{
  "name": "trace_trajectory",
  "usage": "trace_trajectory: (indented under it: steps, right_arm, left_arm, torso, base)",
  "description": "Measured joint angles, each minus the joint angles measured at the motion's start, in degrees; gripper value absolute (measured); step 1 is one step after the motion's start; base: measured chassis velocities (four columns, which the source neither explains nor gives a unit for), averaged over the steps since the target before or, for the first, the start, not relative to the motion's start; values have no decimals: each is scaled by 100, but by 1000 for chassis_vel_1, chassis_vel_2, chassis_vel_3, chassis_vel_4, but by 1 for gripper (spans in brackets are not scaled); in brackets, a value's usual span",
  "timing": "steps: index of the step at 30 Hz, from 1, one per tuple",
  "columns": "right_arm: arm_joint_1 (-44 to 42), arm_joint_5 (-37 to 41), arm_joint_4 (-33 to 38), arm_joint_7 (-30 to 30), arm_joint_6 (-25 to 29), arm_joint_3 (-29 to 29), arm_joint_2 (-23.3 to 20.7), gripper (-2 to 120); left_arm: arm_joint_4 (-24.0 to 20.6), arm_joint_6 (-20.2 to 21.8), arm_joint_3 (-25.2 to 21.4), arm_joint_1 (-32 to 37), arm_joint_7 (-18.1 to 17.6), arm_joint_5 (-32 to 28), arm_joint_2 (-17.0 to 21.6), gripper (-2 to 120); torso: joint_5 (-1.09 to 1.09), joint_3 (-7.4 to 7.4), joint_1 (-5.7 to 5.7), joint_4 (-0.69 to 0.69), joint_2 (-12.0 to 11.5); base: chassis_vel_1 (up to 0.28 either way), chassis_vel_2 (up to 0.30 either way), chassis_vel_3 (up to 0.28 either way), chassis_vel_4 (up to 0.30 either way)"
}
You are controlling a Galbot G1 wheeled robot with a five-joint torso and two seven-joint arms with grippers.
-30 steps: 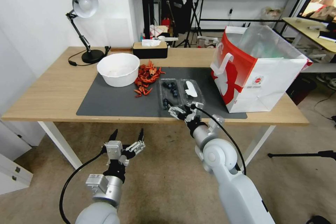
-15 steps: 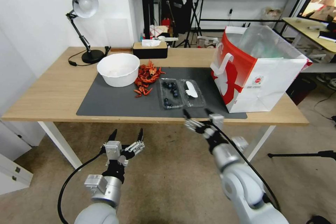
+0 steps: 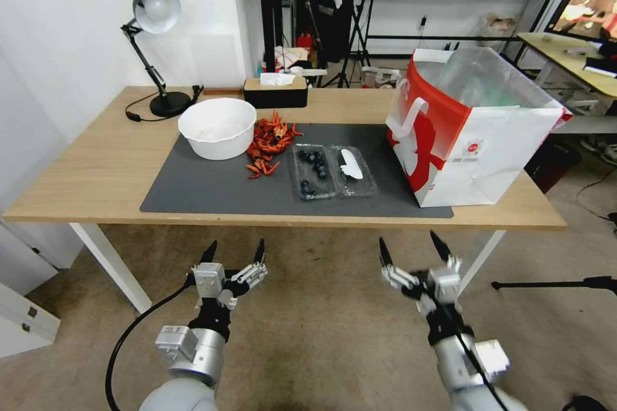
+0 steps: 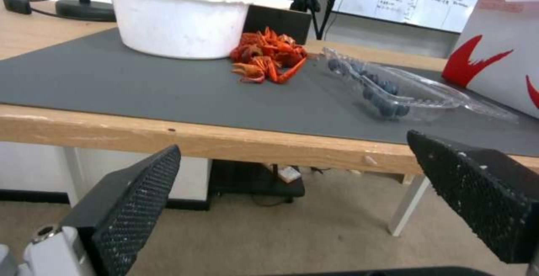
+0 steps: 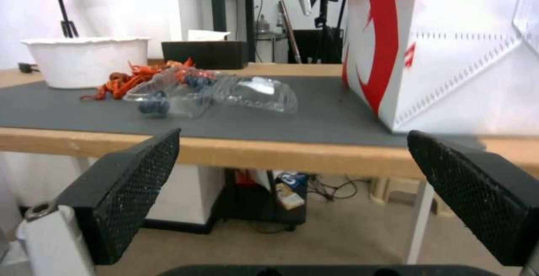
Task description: Close the takeout container lid, then place the container into the takeout bag.
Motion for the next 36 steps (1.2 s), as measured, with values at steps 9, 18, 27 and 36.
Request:
trace_trajectory:
  steps: [9, 18, 27, 36]
  right_arm:
    - [-18, 247, -31, -132, 55, -2, 5, 100]
    - [40, 430, -34, -152, -129, -35, -32, 100]
    - [540, 3045, 219, -432, -1215, -417, -151, 100]
    - [1650, 5464, 253, 354, -1874, -729, -135, 100]
  left_arm:
    - [0, -32, 40, 32, 24, 25, -75, 100]
    - [14, -36, 48, 4, 22, 33, -98, 100]
    - [68, -80, 32, -16, 18, 30, -93, 100]
    - [92, -97, 9, -10, 19, 22, -92, 100]
  torso:
    - [0, 0, 1, 1, -1]
    - [0, 0, 1, 0, -2]
    - [-1, 1, 1, 0, -2]
    - [0, 1, 1, 1, -2]
  base:
    - [0, 0, 0, 0]
    - [0, 0, 0, 0]
    - [0, 0, 0, 0]
    - [0, 0, 0, 0]
